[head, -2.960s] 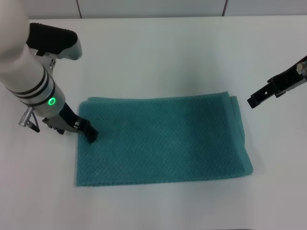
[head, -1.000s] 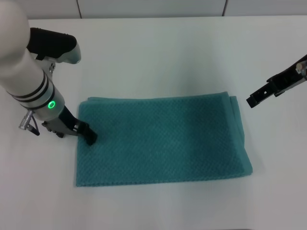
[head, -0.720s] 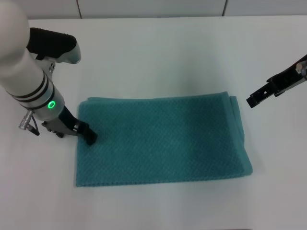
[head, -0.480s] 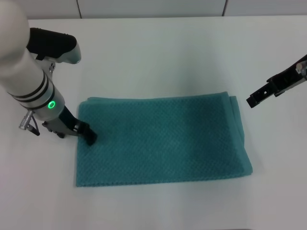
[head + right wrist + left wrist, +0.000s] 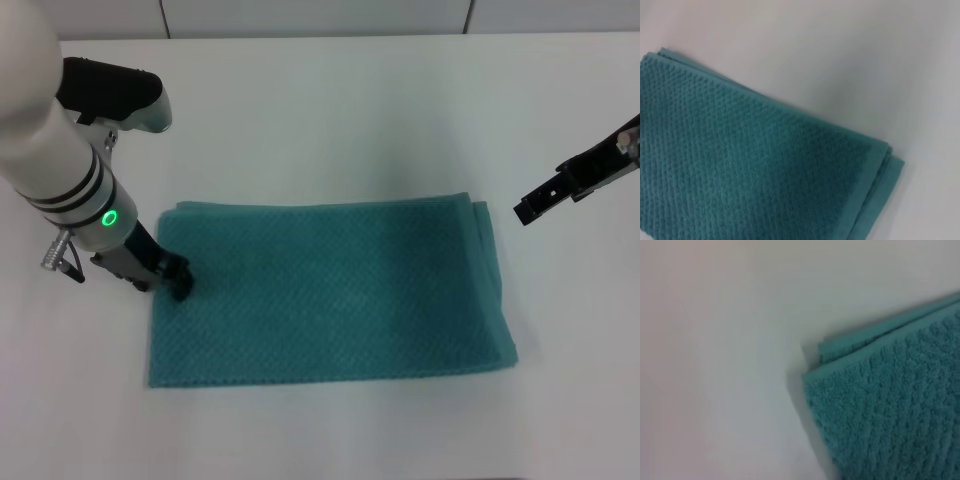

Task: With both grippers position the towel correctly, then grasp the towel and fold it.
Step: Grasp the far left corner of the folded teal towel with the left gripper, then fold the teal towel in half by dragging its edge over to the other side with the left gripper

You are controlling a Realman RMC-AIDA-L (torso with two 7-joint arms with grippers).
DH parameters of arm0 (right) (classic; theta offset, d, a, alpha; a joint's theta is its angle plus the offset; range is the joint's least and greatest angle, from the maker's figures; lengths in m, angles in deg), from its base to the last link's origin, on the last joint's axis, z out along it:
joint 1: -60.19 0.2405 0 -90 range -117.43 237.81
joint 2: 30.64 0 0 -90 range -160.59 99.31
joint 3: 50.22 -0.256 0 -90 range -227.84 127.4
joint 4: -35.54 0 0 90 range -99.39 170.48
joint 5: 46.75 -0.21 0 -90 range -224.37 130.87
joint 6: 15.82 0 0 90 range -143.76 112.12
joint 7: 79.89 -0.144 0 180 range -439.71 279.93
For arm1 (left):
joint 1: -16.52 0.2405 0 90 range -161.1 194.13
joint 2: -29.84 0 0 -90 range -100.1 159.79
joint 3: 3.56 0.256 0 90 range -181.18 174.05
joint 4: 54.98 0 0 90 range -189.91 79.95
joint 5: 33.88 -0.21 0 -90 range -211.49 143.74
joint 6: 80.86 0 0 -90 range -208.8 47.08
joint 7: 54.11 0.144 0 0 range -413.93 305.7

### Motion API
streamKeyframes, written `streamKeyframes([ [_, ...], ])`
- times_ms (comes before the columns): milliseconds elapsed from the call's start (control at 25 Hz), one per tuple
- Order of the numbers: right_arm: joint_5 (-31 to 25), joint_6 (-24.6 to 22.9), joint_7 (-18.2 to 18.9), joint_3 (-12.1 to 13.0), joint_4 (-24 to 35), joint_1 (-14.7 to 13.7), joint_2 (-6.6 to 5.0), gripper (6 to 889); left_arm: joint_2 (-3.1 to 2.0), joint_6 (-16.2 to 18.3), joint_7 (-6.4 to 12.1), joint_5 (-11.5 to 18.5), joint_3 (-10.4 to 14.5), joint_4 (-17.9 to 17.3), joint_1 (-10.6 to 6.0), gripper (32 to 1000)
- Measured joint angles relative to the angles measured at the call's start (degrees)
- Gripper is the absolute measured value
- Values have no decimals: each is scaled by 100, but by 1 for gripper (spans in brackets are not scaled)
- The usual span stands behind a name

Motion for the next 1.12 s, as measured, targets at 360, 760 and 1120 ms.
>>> streamKeyframes([
  [360,0,0,0,0,0,0,0,852,0,-57,2,2,0,-20,0,370],
  [760,0,0,0,0,0,0,0,852,0,-74,-3,8,0,-21,-8,121],
  [1120,0,0,0,0,0,0,0,852,0,-90,-13,8,-43,-21,-9,78],
])
